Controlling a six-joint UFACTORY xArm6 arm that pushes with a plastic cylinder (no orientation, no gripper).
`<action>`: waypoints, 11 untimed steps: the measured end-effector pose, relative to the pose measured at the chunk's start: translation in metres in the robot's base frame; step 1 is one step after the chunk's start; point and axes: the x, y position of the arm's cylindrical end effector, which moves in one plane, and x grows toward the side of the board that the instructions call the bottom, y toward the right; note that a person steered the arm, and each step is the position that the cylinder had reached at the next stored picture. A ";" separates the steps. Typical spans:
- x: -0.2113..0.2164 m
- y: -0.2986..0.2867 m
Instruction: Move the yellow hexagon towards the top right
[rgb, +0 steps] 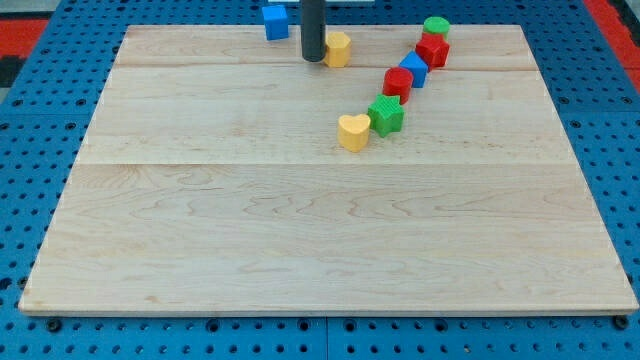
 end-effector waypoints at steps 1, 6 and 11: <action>0.016 -0.082; -0.060 -0.035; 0.025 -0.039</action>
